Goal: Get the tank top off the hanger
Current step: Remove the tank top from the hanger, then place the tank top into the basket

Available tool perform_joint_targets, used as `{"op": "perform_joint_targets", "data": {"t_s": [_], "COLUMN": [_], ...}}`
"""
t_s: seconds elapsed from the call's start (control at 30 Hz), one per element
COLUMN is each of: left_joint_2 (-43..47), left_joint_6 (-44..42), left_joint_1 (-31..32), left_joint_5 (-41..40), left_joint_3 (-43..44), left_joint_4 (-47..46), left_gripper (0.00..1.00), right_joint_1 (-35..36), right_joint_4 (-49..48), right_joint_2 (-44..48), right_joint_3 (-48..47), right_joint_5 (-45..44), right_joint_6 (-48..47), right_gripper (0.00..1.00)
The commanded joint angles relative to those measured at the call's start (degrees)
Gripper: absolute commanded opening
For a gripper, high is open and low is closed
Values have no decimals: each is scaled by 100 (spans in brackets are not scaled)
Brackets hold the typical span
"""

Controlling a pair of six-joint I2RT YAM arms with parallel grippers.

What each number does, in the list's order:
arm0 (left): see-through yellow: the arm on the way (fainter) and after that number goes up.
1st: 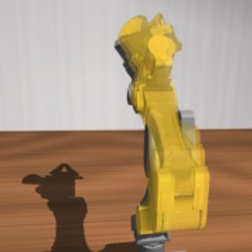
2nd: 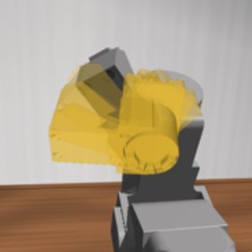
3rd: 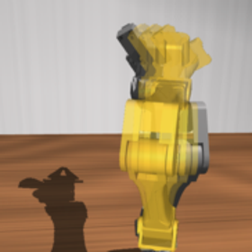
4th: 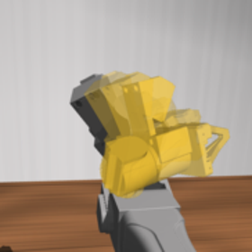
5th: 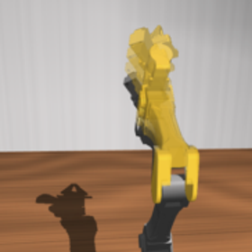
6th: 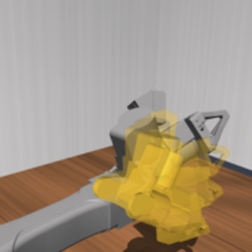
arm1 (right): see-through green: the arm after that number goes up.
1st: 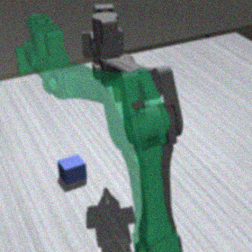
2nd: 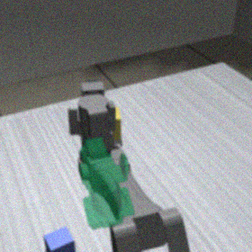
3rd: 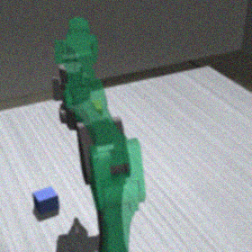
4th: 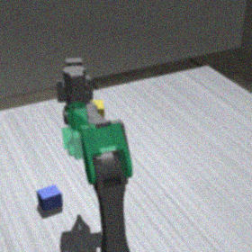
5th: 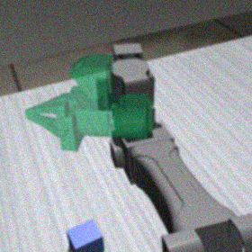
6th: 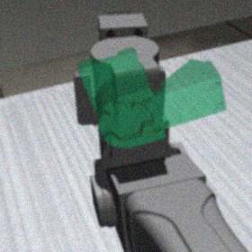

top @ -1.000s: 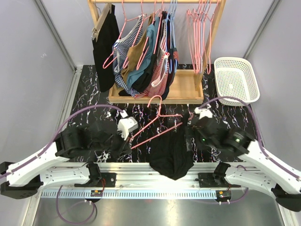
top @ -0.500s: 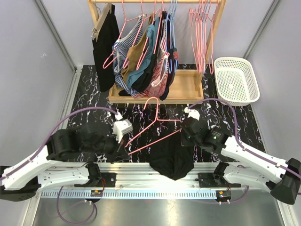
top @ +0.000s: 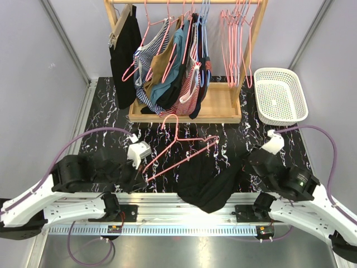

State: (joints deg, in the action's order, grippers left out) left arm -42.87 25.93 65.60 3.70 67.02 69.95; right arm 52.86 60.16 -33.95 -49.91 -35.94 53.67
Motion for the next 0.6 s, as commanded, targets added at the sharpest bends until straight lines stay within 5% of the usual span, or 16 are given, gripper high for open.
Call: {"op": "perform_joint_targets", "data": {"t_s": [0.0,0.07,0.13,0.17,0.37,0.57], "left_joint_2": [156,130,130,182,726,1140], "left_joint_6": [263,394,543,597,913,966], "left_joint_1": [-4,-4,-12,-21,-21,-21], "left_joint_5": [-1036,-1564,-2107,-2259,-3094,-3262], "left_joint_3": [232,285,337,346,338,48], "left_joint_4": [9,44,62,36,-148,-412], "left_gripper": [0,0,0,0,0,0], "right_joint_1": [14,22,31,66,785,1314], "right_joint_4": [-617,-1258,-1401,-1663,-2044,-2209], "right_joint_2": [-558,-1415,-2112,-2611,-3633,-4460], "right_joint_3": [94,192,219,262,386,517], "right_joint_5": [856,2249,2871,3256,3411,2989], "right_joint_6": [-642,-1146,-1515,-1587,-1588,-517], "right_gripper": [29,67,83,99,100,100]}}
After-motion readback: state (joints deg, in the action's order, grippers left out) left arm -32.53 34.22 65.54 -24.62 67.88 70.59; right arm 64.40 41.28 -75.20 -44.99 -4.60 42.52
